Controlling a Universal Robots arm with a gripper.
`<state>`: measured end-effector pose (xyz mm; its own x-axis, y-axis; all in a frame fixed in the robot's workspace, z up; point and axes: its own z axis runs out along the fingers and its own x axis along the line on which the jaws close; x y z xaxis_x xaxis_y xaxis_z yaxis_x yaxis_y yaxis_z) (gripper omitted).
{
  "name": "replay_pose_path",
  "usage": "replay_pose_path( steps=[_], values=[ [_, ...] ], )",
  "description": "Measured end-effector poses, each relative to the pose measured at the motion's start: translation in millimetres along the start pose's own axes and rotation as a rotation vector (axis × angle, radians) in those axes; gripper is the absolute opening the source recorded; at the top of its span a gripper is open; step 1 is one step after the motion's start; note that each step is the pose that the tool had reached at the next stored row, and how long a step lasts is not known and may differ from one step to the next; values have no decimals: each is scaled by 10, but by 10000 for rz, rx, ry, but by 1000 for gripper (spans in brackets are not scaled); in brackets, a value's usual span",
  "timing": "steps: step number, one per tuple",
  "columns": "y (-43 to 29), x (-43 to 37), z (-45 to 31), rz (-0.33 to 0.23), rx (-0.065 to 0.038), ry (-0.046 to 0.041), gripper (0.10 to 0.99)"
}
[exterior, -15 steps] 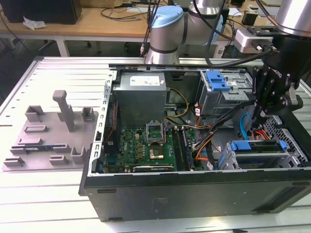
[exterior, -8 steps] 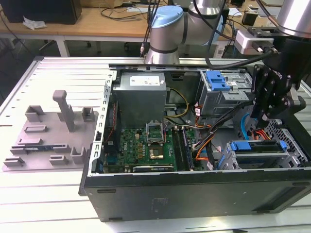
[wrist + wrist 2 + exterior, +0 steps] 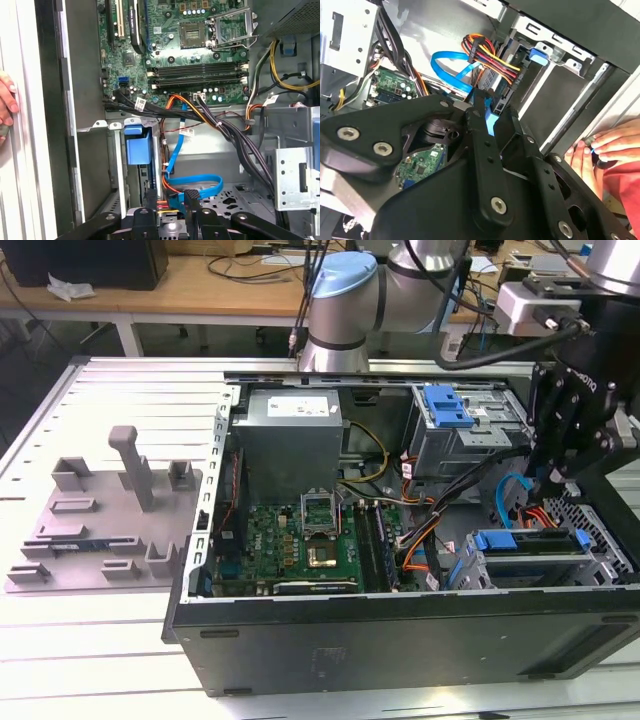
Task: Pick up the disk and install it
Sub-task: 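Insert the second disk wire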
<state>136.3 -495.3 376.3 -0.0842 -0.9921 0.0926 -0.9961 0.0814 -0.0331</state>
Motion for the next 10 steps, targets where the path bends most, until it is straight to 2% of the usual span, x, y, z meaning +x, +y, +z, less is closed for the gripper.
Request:
replay_pose_path(
  steps=[10],
  values=[
    [-12, -1, 62, 48, -34, -14, 353]
  ],
)
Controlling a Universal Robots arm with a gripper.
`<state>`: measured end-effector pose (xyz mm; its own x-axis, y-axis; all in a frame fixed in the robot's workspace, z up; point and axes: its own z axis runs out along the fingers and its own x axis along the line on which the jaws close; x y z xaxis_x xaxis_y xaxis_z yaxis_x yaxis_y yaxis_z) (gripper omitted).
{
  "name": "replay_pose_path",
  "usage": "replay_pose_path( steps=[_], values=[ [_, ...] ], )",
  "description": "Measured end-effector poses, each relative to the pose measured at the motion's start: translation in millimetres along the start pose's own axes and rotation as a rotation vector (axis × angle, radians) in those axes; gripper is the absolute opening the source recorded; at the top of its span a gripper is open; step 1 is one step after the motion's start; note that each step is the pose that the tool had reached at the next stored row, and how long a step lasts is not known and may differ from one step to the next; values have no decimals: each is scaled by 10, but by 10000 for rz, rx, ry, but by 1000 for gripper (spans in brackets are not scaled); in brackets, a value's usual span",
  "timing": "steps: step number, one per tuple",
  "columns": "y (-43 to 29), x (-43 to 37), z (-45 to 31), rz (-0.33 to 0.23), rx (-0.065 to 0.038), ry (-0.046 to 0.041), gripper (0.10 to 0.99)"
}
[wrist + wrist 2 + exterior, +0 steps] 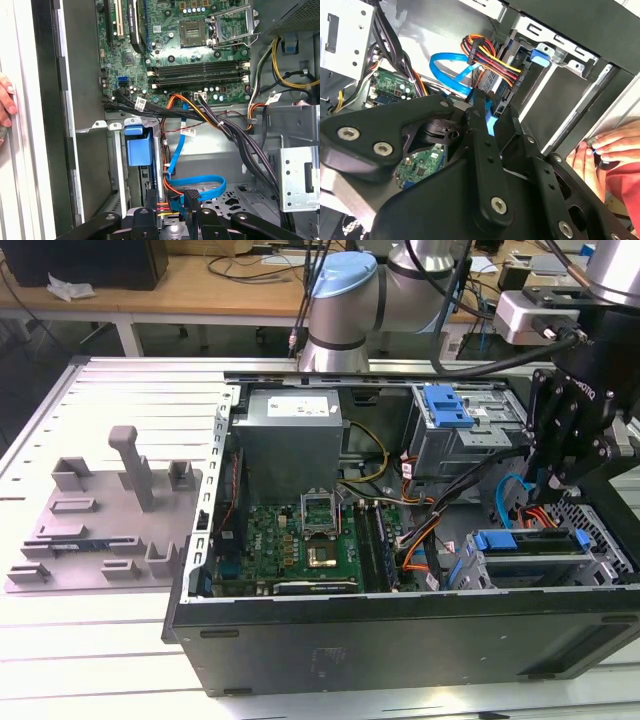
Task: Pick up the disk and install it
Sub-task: 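Insert the second disk wire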
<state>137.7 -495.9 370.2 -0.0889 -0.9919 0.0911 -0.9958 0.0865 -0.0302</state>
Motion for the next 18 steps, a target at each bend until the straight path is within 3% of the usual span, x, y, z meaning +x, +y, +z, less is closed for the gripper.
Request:
replay_pose_path(
  steps=[3, 9, 14, 15, 18],
  values=[
    [-18, -30, 50, -1, -31, 4, 353],
    [-21, -43, 53, -4, -59, 22, 353],
    [-51, -74, 51, -10, -152, 39, 353],
    [-50, -91, 48, -12, -159, 62, 353],
    [-48, -123, 38, -22, -215, 243, 353]
  ],
)
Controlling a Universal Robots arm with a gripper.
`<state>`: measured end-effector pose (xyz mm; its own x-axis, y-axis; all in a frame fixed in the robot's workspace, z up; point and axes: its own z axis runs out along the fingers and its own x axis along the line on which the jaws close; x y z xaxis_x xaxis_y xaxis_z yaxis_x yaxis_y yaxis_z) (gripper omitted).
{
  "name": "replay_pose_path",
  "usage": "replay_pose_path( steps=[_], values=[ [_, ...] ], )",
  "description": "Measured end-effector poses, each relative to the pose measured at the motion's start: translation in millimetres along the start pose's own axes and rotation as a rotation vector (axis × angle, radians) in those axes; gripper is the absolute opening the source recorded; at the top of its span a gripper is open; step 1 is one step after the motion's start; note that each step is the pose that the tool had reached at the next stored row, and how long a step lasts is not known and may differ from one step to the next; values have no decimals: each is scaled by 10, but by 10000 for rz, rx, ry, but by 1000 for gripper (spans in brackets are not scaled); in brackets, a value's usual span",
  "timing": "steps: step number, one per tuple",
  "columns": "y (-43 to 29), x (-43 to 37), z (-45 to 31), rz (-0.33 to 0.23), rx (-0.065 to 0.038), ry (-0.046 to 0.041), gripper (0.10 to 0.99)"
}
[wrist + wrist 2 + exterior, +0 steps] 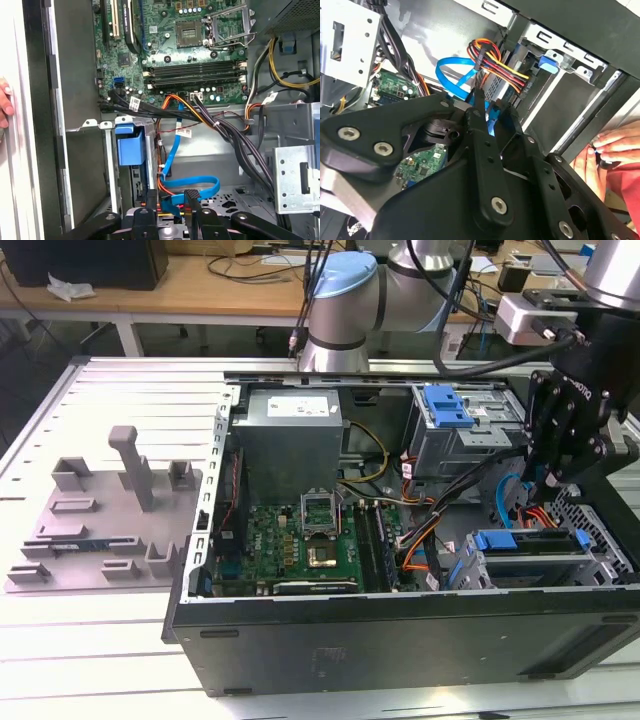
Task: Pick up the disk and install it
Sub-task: 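Insert the second disk wire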
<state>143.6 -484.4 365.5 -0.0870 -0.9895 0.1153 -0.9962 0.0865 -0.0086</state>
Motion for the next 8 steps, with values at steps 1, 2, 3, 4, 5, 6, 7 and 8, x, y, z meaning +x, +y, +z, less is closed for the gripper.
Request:
replay_pose_path(
  steps=[1, 2, 3, 4, 5, 6, 7, 8],
  values=[
    [1, -16, -3, -3, -11, 231, 353],
    [3, -31, -3, -3, -11, 232, 353],
    [1, -32, 2, -3, -10, 235, 353],
    [-7, -34, 4, -4, -10, 236, 353],
    [-21, -35, 11, -3, -10, 242, 353],
    [-22, -35, 20, -2, -10, 242, 353],
    [-22, -35, 28, -2, -10, 241, 341],
    [-22, -35, 31, -2, -10, 241, 157]
  ],
)
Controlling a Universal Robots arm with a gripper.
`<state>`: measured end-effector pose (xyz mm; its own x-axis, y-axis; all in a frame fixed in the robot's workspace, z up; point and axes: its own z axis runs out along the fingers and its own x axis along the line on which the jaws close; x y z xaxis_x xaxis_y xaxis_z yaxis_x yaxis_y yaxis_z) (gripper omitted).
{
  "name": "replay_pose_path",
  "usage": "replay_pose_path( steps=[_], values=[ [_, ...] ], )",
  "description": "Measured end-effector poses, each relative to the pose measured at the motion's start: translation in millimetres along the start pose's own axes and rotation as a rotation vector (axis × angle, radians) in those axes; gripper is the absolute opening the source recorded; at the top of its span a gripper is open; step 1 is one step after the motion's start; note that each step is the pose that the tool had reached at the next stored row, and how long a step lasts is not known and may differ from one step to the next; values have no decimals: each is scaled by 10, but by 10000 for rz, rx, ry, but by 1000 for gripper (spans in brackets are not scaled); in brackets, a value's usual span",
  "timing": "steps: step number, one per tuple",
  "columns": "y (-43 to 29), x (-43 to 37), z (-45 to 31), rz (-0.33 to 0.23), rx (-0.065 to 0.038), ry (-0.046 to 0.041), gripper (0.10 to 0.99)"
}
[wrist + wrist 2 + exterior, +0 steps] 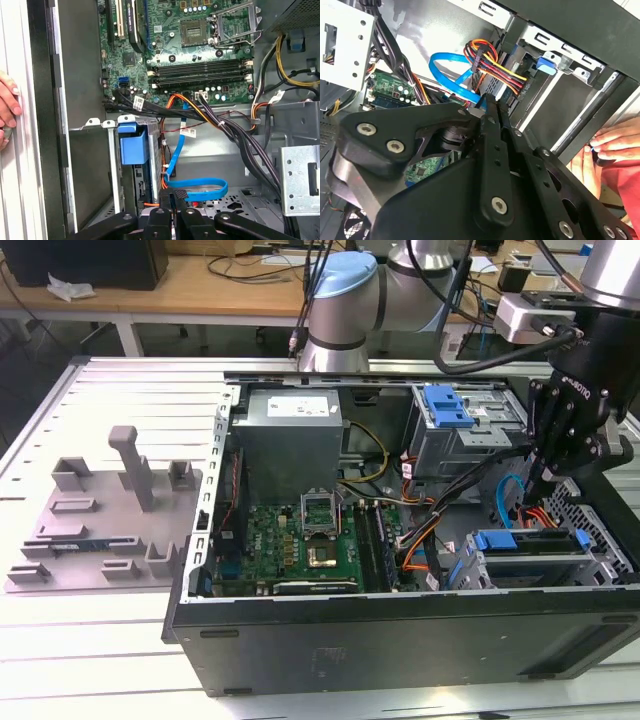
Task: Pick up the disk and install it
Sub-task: 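Insert the second disk wire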
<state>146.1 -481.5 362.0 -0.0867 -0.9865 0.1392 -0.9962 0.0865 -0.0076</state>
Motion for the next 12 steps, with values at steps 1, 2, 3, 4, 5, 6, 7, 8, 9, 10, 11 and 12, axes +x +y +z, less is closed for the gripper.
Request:
replay_pose_path(
  steps=[1, 2, 3, 4, 5, 6, 7, 8, 9, 10, 11, 12],
  values=[
    [0, 0, 0, 0, 0, 1, 157],
    [0, 0, 0, 0, 0, 0, 157],
    [0, 0, 0, 0, 0, 1, 157],
    [0, 0, 0, 0, 0, 0, 157],
    [0, 0, 1, -1, 0, 0, 157],
    [0, 0, 1, 0, 0, 0, 157],
    [0, 0, 1, 0, 0, -2, 227],
    [0, 0, 1, 0, 0, -2, 294],
    [0, 0, 1, 0, 0, -2, 294],
    [0, 0, 0, -1, 0, -4, 294],
    [-6, 5, -37, -1, -2, -3, 294],
    [-10, 12, -93, -1, -1, 1, 294]
  ],
)
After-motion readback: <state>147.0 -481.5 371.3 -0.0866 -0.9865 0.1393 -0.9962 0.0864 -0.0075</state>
